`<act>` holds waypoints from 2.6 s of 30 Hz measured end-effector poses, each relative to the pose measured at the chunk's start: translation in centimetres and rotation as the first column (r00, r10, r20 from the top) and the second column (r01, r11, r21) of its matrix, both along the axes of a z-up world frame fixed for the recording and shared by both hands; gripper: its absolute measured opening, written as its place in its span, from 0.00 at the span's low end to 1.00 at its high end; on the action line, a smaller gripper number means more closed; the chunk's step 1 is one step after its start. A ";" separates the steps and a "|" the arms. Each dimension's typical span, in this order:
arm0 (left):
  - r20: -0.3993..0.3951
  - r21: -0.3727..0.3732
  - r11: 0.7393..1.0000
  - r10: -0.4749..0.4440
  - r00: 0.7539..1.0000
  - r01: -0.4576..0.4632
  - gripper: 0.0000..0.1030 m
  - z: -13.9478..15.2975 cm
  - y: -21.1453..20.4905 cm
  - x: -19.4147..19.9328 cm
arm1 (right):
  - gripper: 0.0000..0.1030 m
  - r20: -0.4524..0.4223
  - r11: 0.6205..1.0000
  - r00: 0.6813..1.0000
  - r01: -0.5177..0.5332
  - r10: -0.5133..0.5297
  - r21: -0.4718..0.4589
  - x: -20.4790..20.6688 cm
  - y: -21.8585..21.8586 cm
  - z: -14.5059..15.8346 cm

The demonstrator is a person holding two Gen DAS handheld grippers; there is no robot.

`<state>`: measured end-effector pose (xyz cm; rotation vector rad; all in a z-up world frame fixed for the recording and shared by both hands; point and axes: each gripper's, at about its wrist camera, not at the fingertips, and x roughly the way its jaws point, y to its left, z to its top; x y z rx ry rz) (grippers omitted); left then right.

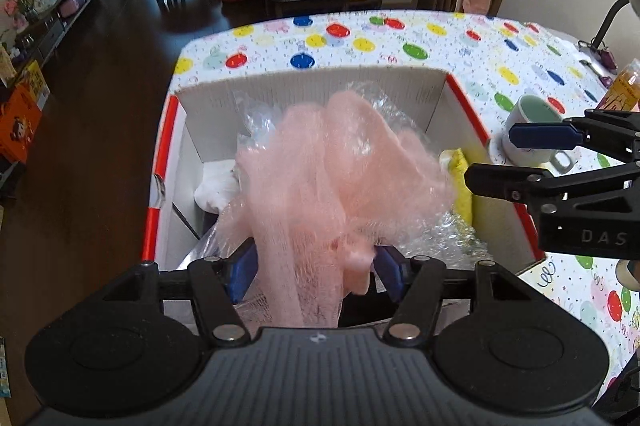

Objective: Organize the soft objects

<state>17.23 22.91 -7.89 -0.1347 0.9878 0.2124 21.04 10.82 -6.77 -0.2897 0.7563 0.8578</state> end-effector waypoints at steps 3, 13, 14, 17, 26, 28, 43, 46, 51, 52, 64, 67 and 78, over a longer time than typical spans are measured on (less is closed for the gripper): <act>0.035 0.021 1.000 -0.002 0.999 0.001 0.60 1.2 -0.5 -0.8 | 0.62 0.005 0.999 1.000 0.002 -0.002 0.034 -0.4 -0.8 1.0; 0.188 0.076 0.997 0.001 0.982 -0.015 0.66 5.4 -2.0 -3.6 | 0.71 0.059 0.988 0.998 -0.013 0.004 0.152 -2.8 -3.4 4.5; 0.202 0.082 0.996 0.001 0.979 -0.018 0.66 5.8 -2.2 -3.8 | 0.72 0.064 0.987 0.998 -0.016 0.006 0.162 -3.1 -3.7 4.7; 0.237 0.085 0.996 0.002 0.971 -0.023 0.70 6.7 -2.7 -4.5 | 0.76 0.074 0.982 0.997 -0.019 0.005 0.188 -3.6 -4.4 5.3; 0.325 0.134 0.989 0.007 0.946 -0.053 0.82 8.6 -4.1 -6.4 | 0.86 0.091 0.968 0.996 -0.018 -0.005 0.251 -5.0 -6.1 6.3; 0.344 0.143 0.988 0.007 0.939 -0.060 0.82 8.8 -4.3 -6.8 | 0.87 0.102 0.964 0.995 -0.017 -0.011 0.264 -5.3 -6.4 6.6; 0.456 0.077 0.993 0.045 0.889 -0.090 0.98 9.7 -5.4 -9.1 | 1.00 0.116 0.937 0.991 0.026 -0.071 0.349 -7.4 -8.1 7.0; 0.457 0.088 0.990 0.057 0.888 -0.109 0.99 9.6 -5.6 -9.4 | 1.00 0.116 0.933 0.989 0.042 -0.089 0.358 -8.0 -8.5 7.1; 0.463 0.079 0.991 0.062 0.884 -0.112 0.99 9.3 -6.1 -9.9 | 1.00 0.111 0.931 0.986 0.075 -0.122 0.357 -8.8 -9.1 6.9; 0.464 0.077 0.991 0.062 0.884 -0.109 0.99 9.2 -6.2 -10.1 | 1.00 0.104 0.930 0.986 0.081 -0.127 0.359 -8.9 -9.1 6.9; 0.464 0.084 0.994 0.028 0.885 -0.076 0.99 8.6 -7.8 -11.6 | 1.00 0.106 0.928 0.976 0.144 -0.190 0.345 -10.1 -9.9 6.2; 0.460 0.077 0.994 0.033 0.887 -0.077 0.99 8.5 -8.0 -11.7 | 1.00 0.108 0.926 0.974 0.148 -0.197 0.347 -10.2 -10.0 6.1; 0.479 0.075 0.993 0.043 0.877 -0.089 0.99 8.6 -8.1 -12.3 | 1.00 0.109 0.922 0.969 0.172 -0.222 0.345 -9.9 -10.5 6.1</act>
